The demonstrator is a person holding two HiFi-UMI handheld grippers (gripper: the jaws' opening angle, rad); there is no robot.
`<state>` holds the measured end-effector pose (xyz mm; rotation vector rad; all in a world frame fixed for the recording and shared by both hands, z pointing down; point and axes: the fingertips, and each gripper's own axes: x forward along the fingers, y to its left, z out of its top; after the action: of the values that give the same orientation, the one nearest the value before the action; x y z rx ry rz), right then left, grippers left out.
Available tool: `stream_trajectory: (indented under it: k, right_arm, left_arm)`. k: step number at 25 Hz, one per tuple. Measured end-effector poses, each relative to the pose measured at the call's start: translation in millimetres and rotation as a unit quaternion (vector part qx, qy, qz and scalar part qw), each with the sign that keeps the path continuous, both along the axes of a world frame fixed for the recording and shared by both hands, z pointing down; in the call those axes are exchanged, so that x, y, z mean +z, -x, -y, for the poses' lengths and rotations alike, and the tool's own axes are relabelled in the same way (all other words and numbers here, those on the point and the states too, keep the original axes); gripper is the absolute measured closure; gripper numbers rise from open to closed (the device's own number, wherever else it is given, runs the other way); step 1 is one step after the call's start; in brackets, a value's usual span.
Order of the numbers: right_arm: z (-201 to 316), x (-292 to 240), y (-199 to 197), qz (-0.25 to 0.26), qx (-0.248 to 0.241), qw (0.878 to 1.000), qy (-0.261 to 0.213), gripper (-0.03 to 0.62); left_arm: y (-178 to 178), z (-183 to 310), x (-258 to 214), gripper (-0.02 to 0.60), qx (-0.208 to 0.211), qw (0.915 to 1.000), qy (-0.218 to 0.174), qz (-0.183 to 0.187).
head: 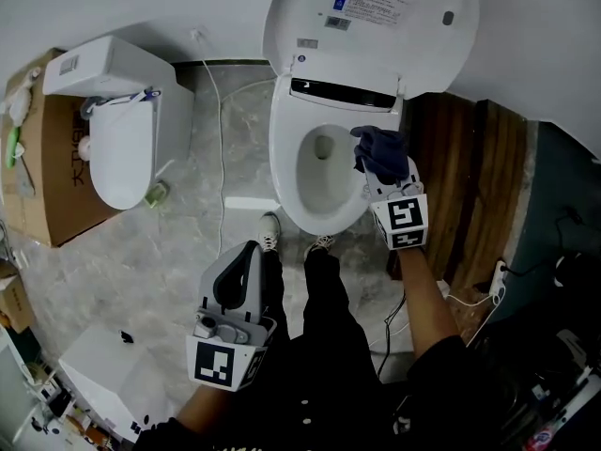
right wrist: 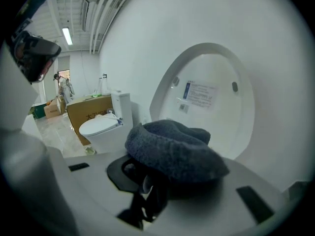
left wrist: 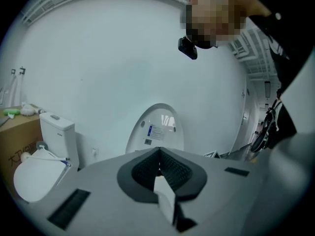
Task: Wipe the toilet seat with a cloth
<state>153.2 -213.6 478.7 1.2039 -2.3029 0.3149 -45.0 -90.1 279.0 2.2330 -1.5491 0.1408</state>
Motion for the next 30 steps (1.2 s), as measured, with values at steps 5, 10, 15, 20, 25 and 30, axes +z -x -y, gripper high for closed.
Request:
stream_trajectory:
  k: [5,10,15,20,25,30]
  right_arm:
    - [14,59,17,-0.022,-0.015,0.999,0.022,0.499]
    - [28,112,20,-0.037,-0.012,0.998,0.044,0.499]
    - [43,153,19,-0.044,-0.003,0.997,0.061,0.499]
    - [51,193,21,-0.052,-0.007,0.994,0.092,0.499]
    - [59,223,22,-0.052,-0.001,0.991,0.123,0.499]
    - [69,248,15,-0.068,0.006,0.987,0.143,0.499]
  left_arm:
    - [-6,-1,32,0.571,-0.001,0.9997,0.016,-0.019]
    - [-8,2,63,0.571,-0.005,0.9992,0.028,-0.028]
    - [-10,5,94,0.571,0.007,0.9986,0.050,-0.014]
    - [-14,8,115,0.571,0.012,0.9979,0.062,-0.015]
    - [-16,4,135,0.571,0.011,0.9965,0.082,-0.014]
    - [-16,-2,148,0.571,0.014,0.9951,0.097,-0.011]
